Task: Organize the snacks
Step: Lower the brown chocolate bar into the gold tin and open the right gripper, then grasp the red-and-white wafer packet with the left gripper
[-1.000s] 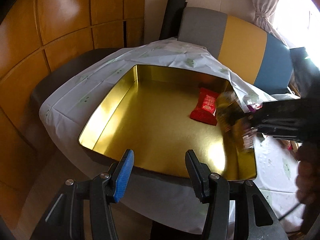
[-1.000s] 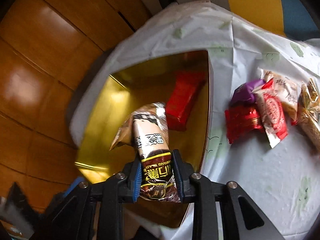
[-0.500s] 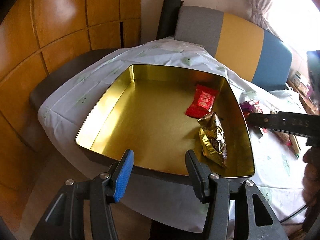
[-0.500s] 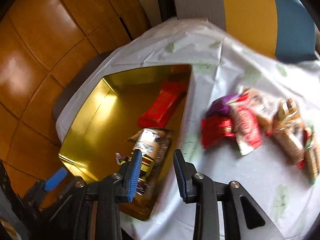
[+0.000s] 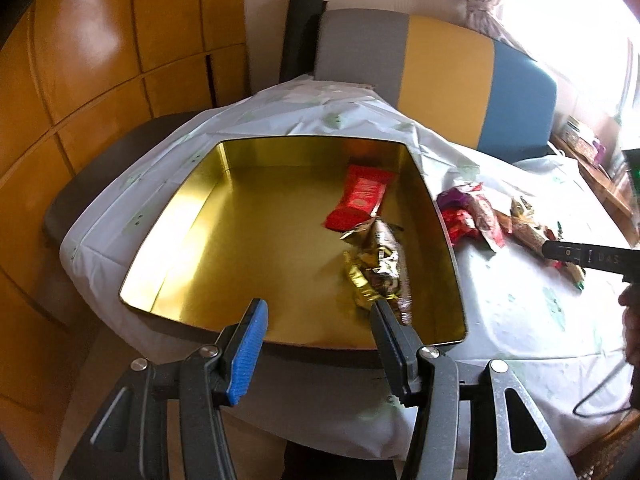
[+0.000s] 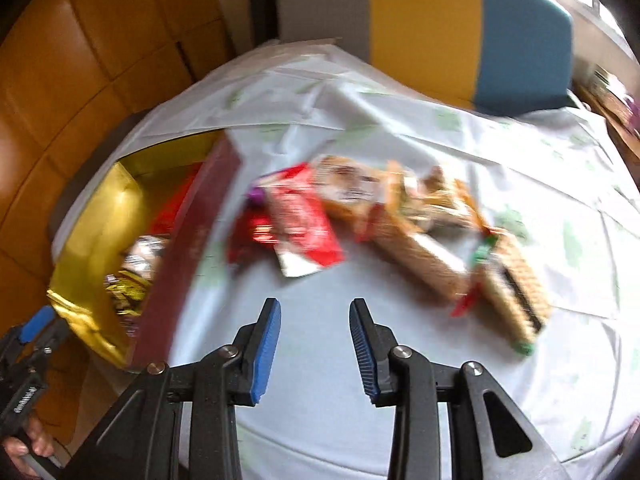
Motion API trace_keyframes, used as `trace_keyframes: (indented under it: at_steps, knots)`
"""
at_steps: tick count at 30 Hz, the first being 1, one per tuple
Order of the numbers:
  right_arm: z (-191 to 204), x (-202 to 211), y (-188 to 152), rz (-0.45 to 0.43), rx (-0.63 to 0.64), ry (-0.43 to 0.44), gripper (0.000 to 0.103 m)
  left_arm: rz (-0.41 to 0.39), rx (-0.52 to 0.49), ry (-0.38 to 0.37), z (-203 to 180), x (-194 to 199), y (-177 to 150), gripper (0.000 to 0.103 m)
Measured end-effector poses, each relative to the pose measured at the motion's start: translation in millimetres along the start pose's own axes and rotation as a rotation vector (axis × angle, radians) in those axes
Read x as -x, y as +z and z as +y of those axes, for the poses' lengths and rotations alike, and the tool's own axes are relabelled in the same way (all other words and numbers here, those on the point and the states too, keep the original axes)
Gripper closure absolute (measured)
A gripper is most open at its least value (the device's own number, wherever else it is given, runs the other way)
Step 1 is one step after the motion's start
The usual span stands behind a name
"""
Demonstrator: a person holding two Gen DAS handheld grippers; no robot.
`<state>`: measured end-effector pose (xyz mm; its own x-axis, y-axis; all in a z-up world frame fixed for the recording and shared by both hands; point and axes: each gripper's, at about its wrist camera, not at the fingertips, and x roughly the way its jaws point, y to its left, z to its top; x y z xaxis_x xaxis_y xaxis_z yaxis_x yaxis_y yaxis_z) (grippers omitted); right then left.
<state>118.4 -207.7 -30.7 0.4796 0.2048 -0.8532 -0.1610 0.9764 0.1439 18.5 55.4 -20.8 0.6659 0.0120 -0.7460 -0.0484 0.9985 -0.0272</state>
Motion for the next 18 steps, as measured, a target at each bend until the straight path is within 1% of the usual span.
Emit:
trace_keyframes:
  at_steps: [5,10,13,16,18]
  knots:
    - [-43,8,-2,-0.002,-0.040,-0.068,0.066,-0.005,-0.042,-0.022,-14,3,6,0.049]
    - [-80,16,-2,-0.007,-0.071,-0.121,0.065,0.000,-0.081,-0.077,-34,5,15,0.049]
    - [-103,21,-1,-0.022,-0.105,-0.149,0.064,-0.005,-0.119,-0.109,-53,8,24,0.049]
    - [-126,25,-3,-0.044,-0.144,-0.163,0.064,-0.002,-0.156,-0.168,-78,9,37,0.049]
    - [-143,27,-8,-0.062,-0.194,-0.157,0.063,0.013,-0.173,-0.200,-97,6,47,0.049]
